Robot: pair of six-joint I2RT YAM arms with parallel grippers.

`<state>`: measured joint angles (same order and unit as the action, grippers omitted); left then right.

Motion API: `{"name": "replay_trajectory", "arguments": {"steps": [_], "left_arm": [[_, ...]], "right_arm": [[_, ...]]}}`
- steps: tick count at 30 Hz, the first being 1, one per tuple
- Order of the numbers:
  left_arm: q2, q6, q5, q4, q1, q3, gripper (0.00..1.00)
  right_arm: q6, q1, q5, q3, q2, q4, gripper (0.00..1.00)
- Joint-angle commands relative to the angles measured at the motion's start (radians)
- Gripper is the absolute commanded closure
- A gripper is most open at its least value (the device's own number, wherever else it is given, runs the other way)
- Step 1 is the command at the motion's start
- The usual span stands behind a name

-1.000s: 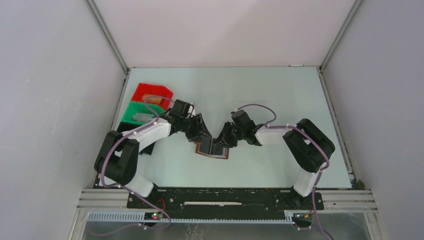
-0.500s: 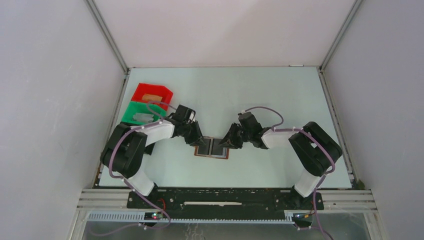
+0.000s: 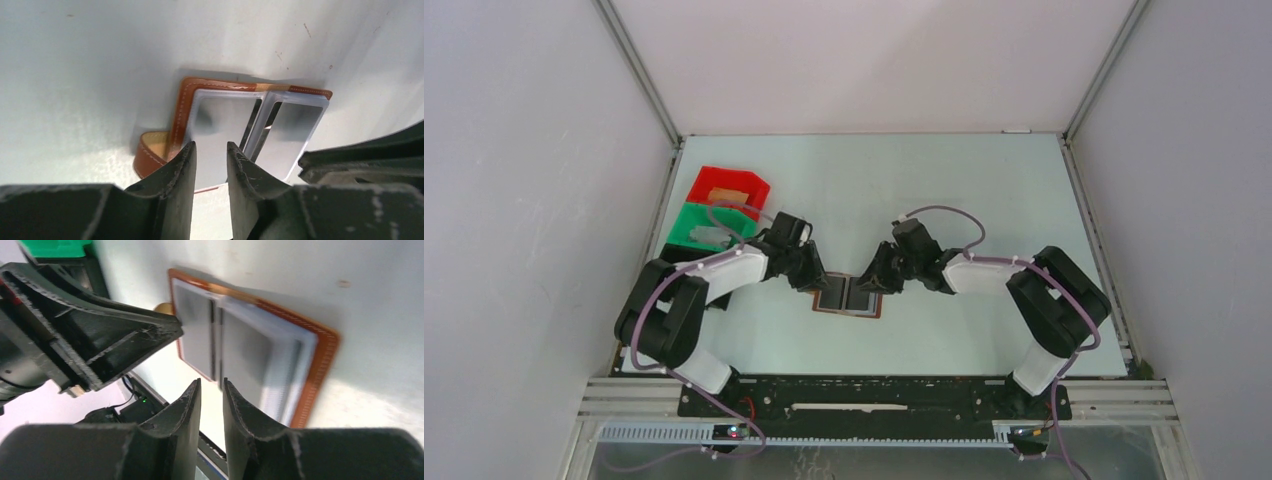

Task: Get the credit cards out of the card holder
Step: Remove the credit card from the card holder.

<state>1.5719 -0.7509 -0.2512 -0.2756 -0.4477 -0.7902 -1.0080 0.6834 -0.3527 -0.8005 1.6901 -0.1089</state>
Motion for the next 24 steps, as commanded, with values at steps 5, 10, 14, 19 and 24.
{"name": "replay_trajectory", "arguments": {"steps": [5, 10, 14, 19, 24], "left_arm": [[-0.078, 0.048, 0.101, -0.089, 0.003, -0.008, 0.64], [-0.024, 0.039, 0.027, -0.031, 0.001, 0.012, 0.7], [0.014, 0.044, 0.014, -0.02, -0.002, 0.013, 0.74], [0.063, 0.046, -0.001, -0.019, -0.026, 0.004, 0.87], [0.083, 0.024, -0.015, 0.005, -0.067, 0.002, 0.92]], "right_arm": [[0.008, 0.063, -0.009, -0.155, 0.075, -0.004, 0.69], [-0.018, 0.067, 0.0, -0.169, 0.123, 0.003, 0.69], [-0.034, 0.067, 0.012, -0.169, 0.157, 0.032, 0.7], [-0.05, 0.074, 0.086, -0.161, 0.157, 0.103, 0.72], [-0.076, 0.067, 0.153, -0.081, 0.096, 0.104, 0.7]]}}
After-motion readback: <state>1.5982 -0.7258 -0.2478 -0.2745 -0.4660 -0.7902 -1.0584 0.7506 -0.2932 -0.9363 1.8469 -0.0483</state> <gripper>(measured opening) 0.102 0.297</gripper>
